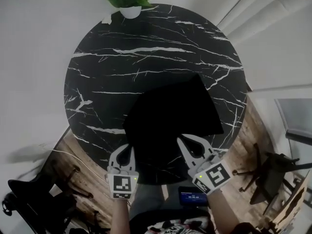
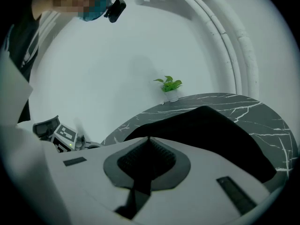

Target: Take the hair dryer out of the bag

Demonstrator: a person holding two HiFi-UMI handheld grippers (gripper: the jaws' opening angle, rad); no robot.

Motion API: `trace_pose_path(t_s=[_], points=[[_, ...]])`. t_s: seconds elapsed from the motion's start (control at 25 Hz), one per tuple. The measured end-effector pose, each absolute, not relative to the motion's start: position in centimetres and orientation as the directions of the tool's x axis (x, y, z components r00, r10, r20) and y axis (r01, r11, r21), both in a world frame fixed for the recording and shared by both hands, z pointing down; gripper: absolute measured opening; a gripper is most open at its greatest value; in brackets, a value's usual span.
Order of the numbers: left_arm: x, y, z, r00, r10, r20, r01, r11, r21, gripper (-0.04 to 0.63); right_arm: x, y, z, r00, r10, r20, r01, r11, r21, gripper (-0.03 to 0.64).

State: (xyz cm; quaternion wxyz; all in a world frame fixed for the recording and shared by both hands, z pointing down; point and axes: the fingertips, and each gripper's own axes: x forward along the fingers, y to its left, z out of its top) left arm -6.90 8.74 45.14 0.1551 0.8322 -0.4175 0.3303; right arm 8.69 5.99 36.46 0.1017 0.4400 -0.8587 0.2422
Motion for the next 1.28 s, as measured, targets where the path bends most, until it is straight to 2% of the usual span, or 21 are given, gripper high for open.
trace_pose_path(t_s=[0.16, 0.4, 0.44, 0.56, 0.64, 0.72, 0.96, 1.04, 1.28], points=[[-5.9, 8.2, 45.1, 0.443, -0.584, 0.680, -0.761, -0.646, -0.059, 0.014, 8.6, 6.0, 36.9, -0.589, -0.680, 0.437, -0.808, 0.508, -0.298, 0.020], [-4.1, 7.0, 42.8, 0.494, -0.622, 0.607, -0.749, -0.660, -0.066, 0.014, 5.3, 5.8, 36.0, -0.678, -0.569, 0.465, -0.718, 0.647, -0.257, 0.025], [-3.8, 6.9, 42.4, 0.503, -0.626, 0.597, -0.743, -0.666, -0.072, 0.015, 4.5, 5.8, 35.9, -0.695, -0.546, 0.468, -0.702, 0.658, -0.274, 0.037], [-2.8, 6.8, 41.9, 0.519, -0.621, 0.587, -0.717, -0.690, -0.095, 0.016, 1.9, 5.7, 35.8, -0.745, -0.465, 0.478, -0.643, 0.693, -0.328, 0.139], [-2.3, 6.9, 41.6, 0.532, -0.614, 0.584, -0.696, -0.709, -0.112, 0.018, 0.3, 5.7, 36.0, -0.763, -0.415, 0.496, -0.611, 0.713, -0.344, 0.167], [-2.0, 7.0, 41.1, 0.546, -0.608, 0.577, -0.672, -0.729, -0.133, 0.066, -1.2, 5.6, 36.5, -0.771, -0.374, 0.515, -0.595, 0.713, -0.372, 0.176], [-1.7, 7.2, 40.7, 0.558, -0.602, 0.571, -0.605, -0.766, -0.216, 0.108, -3.9, 6.3, 39.1, -0.764, -0.256, 0.592, -0.570, 0.699, -0.433, 0.172], [-1.9, 7.1, 40.9, 0.559, -0.599, 0.574, -0.608, -0.767, -0.207, 0.118, -4.3, 6.4, 39.2, -0.764, -0.255, 0.593, -0.572, 0.693, -0.439, 0.101], [-2.5, 7.0, 41.0, 0.566, -0.600, 0.566, -0.622, -0.761, -0.185, 0.124, -4.5, 6.2, 39.2, -0.745, -0.286, 0.603, -0.589, 0.706, -0.393, 0.026]])
